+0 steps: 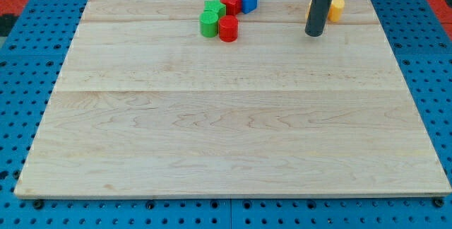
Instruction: Move the arm right to the blue cube
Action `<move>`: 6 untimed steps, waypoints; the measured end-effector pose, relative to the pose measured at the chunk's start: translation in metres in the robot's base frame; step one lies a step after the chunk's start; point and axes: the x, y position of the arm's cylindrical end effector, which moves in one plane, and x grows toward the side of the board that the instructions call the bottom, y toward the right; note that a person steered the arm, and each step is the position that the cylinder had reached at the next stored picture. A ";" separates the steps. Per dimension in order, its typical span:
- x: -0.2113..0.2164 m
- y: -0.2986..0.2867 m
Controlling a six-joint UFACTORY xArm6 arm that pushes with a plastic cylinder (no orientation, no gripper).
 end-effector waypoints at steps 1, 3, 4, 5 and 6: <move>0.000 0.000; 0.032 0.000; 0.047 0.039; 0.039 0.094; -0.019 0.123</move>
